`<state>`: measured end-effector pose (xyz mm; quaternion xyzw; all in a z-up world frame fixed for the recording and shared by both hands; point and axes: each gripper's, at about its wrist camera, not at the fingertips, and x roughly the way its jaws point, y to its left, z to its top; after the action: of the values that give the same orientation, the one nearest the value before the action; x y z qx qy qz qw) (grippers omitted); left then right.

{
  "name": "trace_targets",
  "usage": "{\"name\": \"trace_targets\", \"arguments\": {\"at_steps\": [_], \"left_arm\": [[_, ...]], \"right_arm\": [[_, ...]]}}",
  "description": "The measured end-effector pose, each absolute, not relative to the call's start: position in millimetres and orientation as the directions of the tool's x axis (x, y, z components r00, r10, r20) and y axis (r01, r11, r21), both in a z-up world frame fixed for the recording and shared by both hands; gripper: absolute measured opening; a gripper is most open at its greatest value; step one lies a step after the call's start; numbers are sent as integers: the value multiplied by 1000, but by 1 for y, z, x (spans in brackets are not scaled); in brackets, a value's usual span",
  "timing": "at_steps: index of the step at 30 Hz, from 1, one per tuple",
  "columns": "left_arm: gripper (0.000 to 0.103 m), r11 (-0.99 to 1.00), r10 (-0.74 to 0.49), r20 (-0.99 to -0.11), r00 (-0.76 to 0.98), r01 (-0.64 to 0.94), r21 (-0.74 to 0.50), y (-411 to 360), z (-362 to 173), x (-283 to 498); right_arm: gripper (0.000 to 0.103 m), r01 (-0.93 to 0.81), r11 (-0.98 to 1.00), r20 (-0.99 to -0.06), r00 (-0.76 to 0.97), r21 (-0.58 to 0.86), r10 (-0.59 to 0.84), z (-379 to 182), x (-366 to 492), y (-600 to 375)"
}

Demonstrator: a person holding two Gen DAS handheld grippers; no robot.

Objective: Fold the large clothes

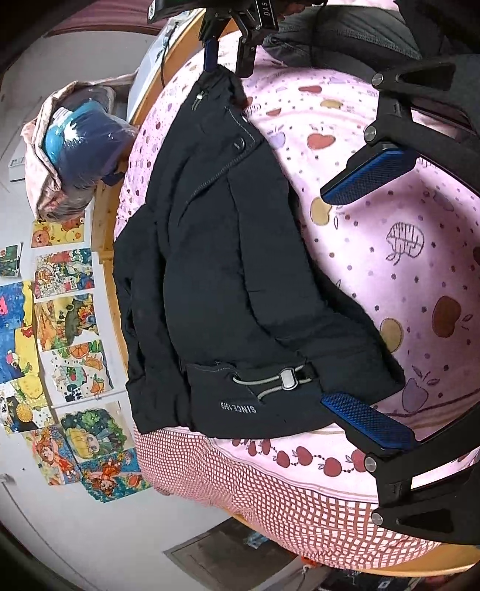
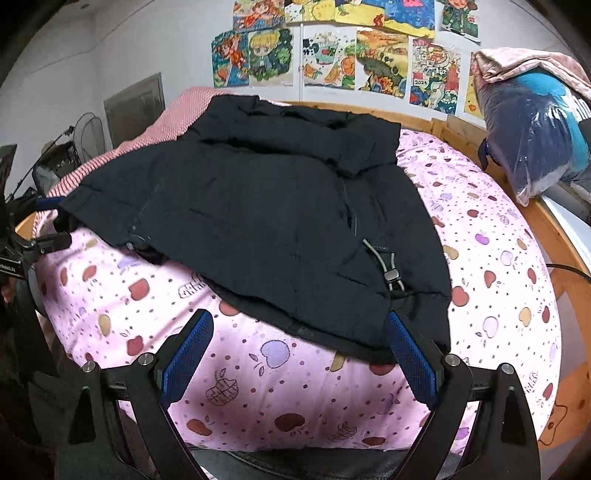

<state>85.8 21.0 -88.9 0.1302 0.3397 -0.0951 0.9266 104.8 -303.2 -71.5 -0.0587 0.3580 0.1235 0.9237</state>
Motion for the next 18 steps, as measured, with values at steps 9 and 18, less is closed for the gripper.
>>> {"name": "trace_targets", "arguments": {"at_steps": [9, 18], "left_arm": [[103, 949, -38, -627, 778, 226, 222, 14, -94, 92], [103, 929, 12, -613, 790, 218, 299, 5, -103, 94]], "right_arm": [[91, -265, 962, -708, 692, -65, 143, -87, 120, -293], [91, -241, 962, -687, 721, -126, 91, -90, 128, -278]]}}
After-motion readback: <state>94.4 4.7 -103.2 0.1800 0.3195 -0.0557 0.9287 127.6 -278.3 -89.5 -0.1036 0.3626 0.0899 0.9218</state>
